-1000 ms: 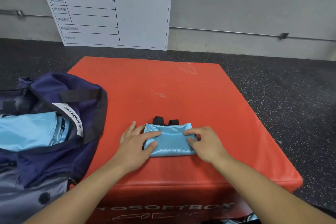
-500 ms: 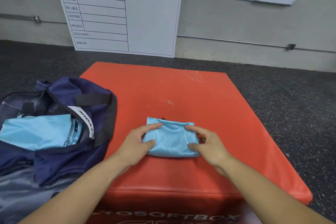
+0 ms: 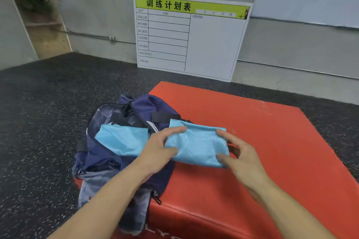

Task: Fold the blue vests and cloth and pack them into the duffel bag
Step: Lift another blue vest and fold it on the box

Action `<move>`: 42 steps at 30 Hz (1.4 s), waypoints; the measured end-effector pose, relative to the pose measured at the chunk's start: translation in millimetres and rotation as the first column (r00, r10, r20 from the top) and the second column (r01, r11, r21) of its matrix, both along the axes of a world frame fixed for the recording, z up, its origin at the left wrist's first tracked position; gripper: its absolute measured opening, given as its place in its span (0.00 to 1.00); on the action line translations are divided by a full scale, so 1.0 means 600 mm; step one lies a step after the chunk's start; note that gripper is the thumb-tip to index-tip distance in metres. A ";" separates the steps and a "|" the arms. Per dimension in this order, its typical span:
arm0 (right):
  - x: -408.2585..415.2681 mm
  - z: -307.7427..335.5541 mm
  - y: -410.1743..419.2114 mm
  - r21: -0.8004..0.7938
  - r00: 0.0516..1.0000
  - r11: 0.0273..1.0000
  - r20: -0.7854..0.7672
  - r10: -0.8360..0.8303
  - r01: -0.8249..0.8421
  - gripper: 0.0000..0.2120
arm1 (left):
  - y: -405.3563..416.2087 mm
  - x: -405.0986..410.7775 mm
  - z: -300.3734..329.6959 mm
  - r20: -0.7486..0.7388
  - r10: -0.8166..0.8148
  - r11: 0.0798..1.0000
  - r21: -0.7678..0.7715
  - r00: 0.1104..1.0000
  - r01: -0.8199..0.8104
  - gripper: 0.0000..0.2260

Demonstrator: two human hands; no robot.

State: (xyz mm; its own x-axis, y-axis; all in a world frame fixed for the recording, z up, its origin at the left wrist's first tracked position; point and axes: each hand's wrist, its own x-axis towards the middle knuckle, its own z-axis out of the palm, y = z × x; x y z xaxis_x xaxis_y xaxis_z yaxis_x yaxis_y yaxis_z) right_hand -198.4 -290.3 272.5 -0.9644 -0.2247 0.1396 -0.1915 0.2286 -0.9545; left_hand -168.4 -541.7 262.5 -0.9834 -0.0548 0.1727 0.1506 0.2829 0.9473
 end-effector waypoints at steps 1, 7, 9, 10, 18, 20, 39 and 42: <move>0.000 0.007 -0.024 -0.001 1.000 1.000 -0.020 0.009 -0.009 0.31 | -0.020 0.004 0.010 -0.020 0.035 0.999 -0.008 0.999 -0.035 0.30; -0.008 0.043 -0.210 -0.023 0.984 0.995 -0.155 0.092 -0.096 0.34 | -0.172 0.019 0.055 -0.091 0.265 0.964 -0.004 0.960 -0.266 0.31; -0.019 0.043 -0.273 -0.020 0.979 0.992 -0.166 0.118 -0.123 0.33 | -0.214 0.020 0.062 -0.107 0.346 0.935 -0.040 0.932 -0.351 0.31; -0.026 0.039 -0.304 -0.025 0.978 0.990 -0.160 0.133 -0.139 0.33 | -0.232 0.020 0.065 -0.108 0.381 0.920 -0.058 0.918 -0.389 0.30; -0.079 0.005 -0.472 -0.086 0.964 0.970 0.116 0.238 -0.229 0.32 | -0.368 -0.016 0.030 0.079 0.539 0.842 -0.083 0.839 -0.533 0.28; -0.097 -0.001 -0.479 -0.057 0.967 0.975 0.123 0.222 -0.216 0.33 | -0.376 -0.027 0.024 0.098 0.536 0.844 -0.064 0.839 -0.532 0.27; -0.178 -0.064 -0.409 0.470 0.985 0.881 -0.123 0.121 -0.050 0.24 | -0.334 -0.144 -0.034 0.164 0.404 0.905 -0.214 0.900 -0.367 0.16; -0.184 -0.062 -0.415 0.583 0.984 0.812 -0.127 0.123 -0.026 0.19 | -0.335 -0.151 -0.038 0.147 0.420 0.896 -0.224 0.896 -0.383 0.08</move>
State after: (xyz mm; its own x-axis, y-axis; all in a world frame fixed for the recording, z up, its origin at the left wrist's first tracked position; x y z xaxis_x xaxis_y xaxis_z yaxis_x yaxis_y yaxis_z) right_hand -309.0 -539.3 235.1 -0.9190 -0.3805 0.1031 -0.3609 0.7068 -0.6084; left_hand -259.2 -742.5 239.8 -0.8989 -0.4368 0.0340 -0.1875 0.4538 0.8712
